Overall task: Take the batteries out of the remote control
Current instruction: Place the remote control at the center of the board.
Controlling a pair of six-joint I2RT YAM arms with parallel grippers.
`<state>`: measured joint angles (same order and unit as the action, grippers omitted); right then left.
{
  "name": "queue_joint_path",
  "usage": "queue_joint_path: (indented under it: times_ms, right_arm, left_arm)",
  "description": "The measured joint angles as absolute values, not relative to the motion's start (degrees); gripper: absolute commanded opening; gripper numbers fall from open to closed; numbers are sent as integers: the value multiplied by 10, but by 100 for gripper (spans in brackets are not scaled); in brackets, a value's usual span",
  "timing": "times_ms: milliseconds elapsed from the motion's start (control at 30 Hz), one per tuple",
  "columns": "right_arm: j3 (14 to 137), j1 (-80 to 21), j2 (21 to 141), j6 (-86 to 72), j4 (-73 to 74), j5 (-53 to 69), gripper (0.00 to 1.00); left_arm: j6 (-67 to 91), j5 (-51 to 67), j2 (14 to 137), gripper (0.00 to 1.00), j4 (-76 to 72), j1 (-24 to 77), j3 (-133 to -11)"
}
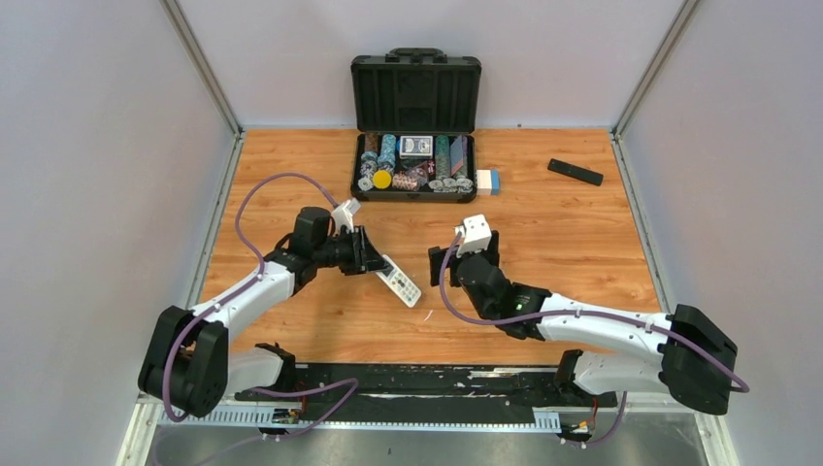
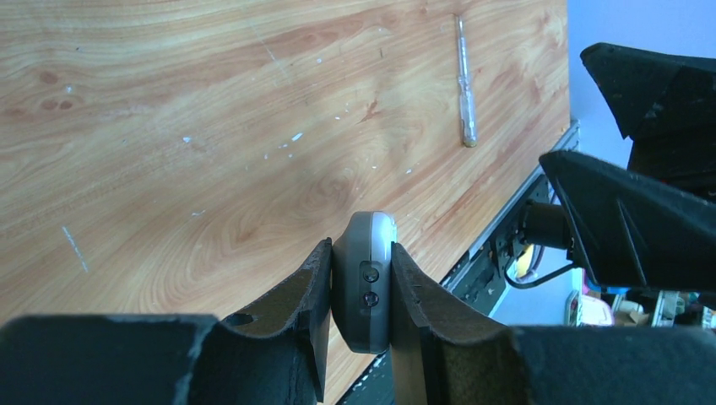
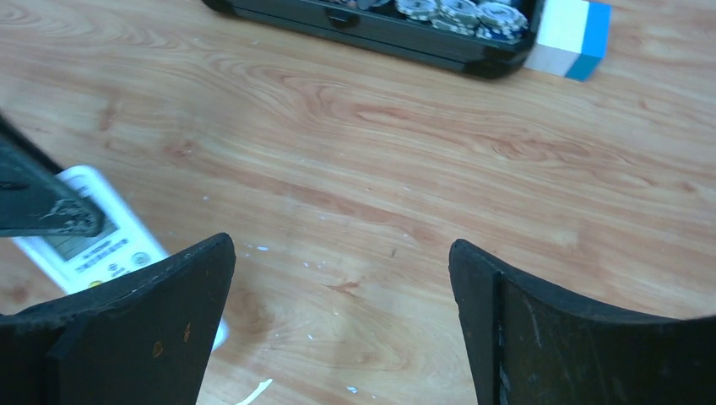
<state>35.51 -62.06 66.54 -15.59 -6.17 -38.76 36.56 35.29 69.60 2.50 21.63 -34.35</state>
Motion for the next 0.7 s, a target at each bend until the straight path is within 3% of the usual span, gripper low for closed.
queue_joint_path:
  times_ms: [300, 700]
  right_arm:
    - [350, -626, 695, -156, -50, -367, 100]
    - [368, -829, 886, 145, -204, -445, 100]
  left_arm:
    - [388, 275, 700, 0, 112, 217, -380]
    - [465, 200, 697, 0, 200, 217, -415]
